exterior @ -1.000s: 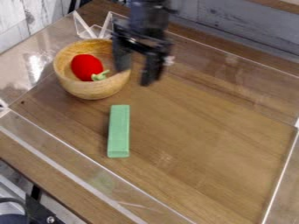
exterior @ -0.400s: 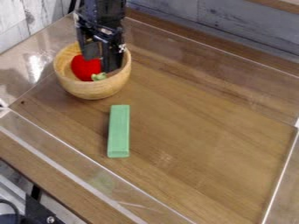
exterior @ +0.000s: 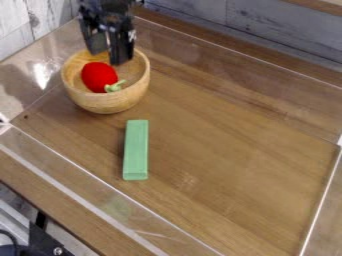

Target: Move the red object to the right side of the table

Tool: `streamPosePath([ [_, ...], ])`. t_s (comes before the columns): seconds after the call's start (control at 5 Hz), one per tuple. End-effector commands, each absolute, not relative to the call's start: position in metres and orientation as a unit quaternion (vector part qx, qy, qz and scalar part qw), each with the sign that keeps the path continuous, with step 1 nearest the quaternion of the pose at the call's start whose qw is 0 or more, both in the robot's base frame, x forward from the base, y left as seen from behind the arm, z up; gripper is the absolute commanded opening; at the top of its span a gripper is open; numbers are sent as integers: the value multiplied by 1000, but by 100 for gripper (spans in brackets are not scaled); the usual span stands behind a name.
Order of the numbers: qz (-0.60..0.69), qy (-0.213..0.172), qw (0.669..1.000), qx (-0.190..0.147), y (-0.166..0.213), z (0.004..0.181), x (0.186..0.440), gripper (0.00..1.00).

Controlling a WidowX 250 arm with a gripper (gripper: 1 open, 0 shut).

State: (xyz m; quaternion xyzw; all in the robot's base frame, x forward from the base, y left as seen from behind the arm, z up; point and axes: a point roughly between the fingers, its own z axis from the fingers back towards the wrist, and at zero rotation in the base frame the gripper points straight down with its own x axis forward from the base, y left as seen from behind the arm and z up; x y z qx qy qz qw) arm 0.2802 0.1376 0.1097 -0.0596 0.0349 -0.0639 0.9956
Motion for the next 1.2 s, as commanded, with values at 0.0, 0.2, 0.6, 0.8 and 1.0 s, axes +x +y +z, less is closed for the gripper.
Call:
streamPosePath([
  [0.0, -77, 10, 996, -48, 152, 123, 288, 100],
  [0.2, -95, 12, 994, -51, 158, 120, 289, 100],
  [0.6, -155, 16, 986, -56, 182, 103, 292, 0],
  [0.8, -158, 15, 986, -60, 191, 109, 288, 100],
  [1.0, -163, 15, 985, -62, 198, 112, 284, 100],
])
